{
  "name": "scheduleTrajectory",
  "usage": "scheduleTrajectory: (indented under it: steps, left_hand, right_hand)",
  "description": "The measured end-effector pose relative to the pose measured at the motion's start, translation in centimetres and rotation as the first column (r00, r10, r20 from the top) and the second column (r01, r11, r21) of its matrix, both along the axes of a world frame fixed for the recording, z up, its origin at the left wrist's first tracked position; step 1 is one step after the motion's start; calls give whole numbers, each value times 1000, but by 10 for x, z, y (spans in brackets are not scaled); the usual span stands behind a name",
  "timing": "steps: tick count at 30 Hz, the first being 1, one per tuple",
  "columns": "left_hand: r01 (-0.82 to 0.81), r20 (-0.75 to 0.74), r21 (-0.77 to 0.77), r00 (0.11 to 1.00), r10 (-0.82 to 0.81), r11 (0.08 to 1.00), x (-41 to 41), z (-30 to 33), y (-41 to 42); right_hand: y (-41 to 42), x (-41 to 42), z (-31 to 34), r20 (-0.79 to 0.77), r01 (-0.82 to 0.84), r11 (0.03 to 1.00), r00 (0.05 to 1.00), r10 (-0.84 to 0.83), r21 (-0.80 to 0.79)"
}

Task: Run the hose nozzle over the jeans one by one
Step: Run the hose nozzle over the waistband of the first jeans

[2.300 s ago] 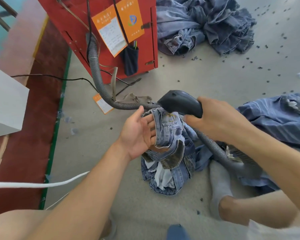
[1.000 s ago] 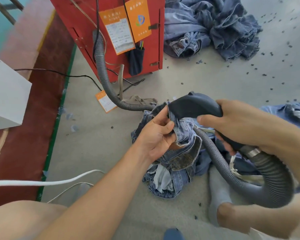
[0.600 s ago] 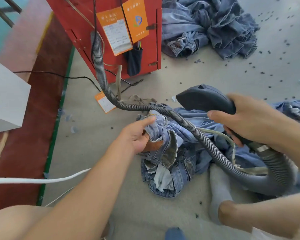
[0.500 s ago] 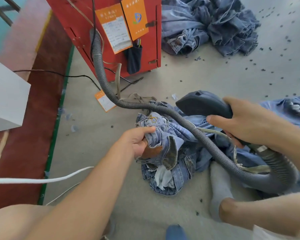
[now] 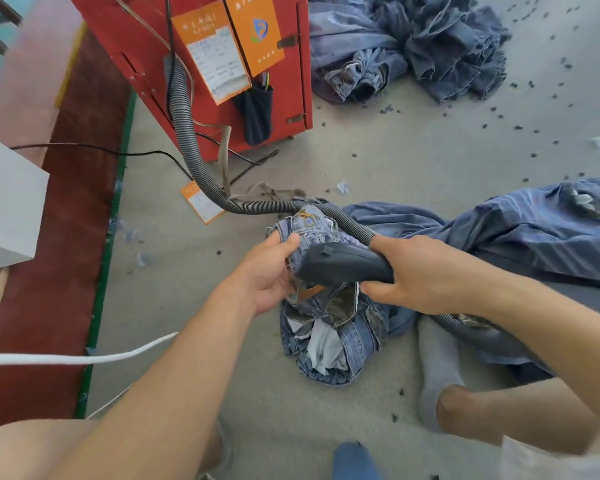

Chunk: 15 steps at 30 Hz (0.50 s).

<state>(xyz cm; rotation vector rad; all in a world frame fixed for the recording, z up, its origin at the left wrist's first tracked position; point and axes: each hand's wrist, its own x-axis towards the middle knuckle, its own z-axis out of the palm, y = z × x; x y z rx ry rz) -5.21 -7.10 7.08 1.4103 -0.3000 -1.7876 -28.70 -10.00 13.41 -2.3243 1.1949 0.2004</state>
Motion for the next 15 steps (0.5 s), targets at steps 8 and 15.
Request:
scheduleTrajectory:
  steps: [8,15]
  left_hand:
    - [14,-118,29,993,-10,999,10,10,0]
    - [135,-143,35,981,-129,990,16,7,1]
  right_hand:
    - [-5,-15,15,69,19,992,998,-11,-125]
    - [4,8,17,135,-72,993,987,84,-92]
